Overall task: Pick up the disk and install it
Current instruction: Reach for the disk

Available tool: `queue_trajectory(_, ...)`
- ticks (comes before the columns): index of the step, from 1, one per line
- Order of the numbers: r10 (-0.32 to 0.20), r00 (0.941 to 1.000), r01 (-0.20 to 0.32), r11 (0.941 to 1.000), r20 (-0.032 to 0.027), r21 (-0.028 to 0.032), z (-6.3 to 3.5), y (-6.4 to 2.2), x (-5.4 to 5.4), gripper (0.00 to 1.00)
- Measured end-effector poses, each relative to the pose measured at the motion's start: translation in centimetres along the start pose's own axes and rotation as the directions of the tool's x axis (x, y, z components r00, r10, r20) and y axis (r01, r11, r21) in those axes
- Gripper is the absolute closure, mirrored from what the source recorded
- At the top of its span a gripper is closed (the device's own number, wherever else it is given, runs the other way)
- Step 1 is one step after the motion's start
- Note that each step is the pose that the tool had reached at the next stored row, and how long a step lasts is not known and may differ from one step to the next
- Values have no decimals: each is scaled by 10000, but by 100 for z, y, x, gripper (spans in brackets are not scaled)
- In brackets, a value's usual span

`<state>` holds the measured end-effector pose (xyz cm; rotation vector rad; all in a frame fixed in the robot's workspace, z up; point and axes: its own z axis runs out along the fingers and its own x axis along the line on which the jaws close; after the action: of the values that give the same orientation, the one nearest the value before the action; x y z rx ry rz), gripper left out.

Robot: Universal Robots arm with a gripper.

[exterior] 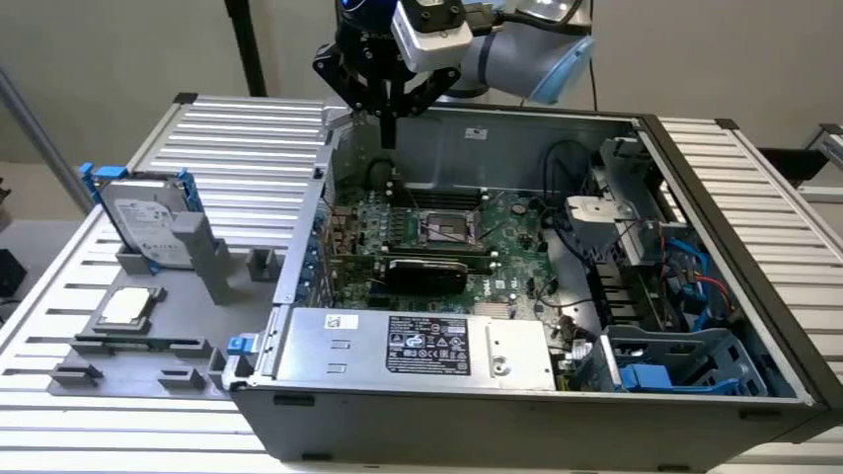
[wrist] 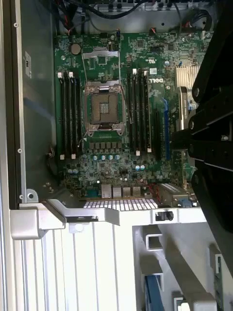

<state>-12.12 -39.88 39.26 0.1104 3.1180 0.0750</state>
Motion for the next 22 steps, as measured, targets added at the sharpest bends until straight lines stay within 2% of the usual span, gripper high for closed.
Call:
queue_trajectory(4,1,10000,-1,10000,0,0,0,0,6,100)
queue_trajectory(6,0,10000,0,10000,-1,1,-2,-4,55,100)
queue_trajectory(22,0,10000,0,10000,1,5,21,-48,777,100)
